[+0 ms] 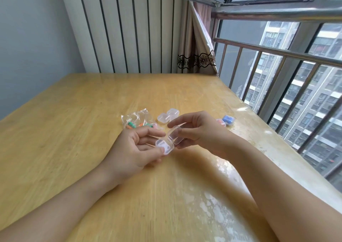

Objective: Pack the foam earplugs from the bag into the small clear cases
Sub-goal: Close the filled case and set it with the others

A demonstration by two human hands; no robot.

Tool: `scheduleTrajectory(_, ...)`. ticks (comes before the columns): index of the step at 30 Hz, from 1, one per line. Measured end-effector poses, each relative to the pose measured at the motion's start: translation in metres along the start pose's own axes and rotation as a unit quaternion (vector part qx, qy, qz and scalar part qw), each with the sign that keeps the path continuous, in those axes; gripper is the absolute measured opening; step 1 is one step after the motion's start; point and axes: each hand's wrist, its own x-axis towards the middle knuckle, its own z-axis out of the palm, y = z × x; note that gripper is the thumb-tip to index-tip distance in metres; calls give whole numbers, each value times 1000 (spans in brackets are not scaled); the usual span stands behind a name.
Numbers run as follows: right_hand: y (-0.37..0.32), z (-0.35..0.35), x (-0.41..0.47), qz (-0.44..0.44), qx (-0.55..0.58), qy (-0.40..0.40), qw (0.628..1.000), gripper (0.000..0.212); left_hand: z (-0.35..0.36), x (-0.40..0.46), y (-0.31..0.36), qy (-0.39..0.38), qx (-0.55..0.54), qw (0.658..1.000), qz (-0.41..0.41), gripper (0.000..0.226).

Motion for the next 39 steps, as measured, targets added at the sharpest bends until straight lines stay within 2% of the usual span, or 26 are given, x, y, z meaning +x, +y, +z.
scheduleTrajectory(2,1,-4,-1,10,-14,-16,1000,22,1,-1,-3,-19,99,994,36,28)
scheduleTrajectory(6,6,-2,3,31,-67,-20,997,18,2,0,-9,-32,262,958,115,26)
scheduleTrajectory(10,7,2,4,16,-164,-7,986,14,-1,3,-15,-45,278,951,125,29)
scheduleTrajectory(13,7,3,5,9,-174,0,985,15,0,-1,-13,-52,267,952,138,32)
scheduleTrajectory(14,7,3,5,3,-173,8,985,16,0,-1,-11,-36,251,956,147,30)
scheduleTrajectory(16,7,2,6,-17,-177,41,983,15,-3,1,-8,46,227,956,182,25)
scheduleTrajectory(18,7,0,6,-43,-174,86,980,10,-13,7,-2,154,224,937,220,19)
scheduleTrajectory(20,8,3,7,-84,-174,121,974,8,-29,16,-3,211,256,919,214,25)
scheduleTrajectory(22,9,9,6,-133,-209,132,960,12,-44,24,-12,184,302,922,158,46)
scheduleTrajectory(24,10,17,6,-175,-271,117,939,15,-48,30,-19,102,317,939,83,70)
scheduleTrajectory(27,13,28,6,-206,-366,73,905,20,-45,35,-27,21,324,946,25,85)
scheduleTrajectory(31,12,39,6,-193,-452,46,870,26,-46,36,-32,-6,353,935,19,85)
scheduleTrajectory(36,8,40,5,-171,-489,63,853,26,-37,30,-28,-24,290,955,53,72)
scheduleTrajectory(39,9,41,6,-155,-488,81,855,28,-34,29,-24,-33,232,971,48,49)
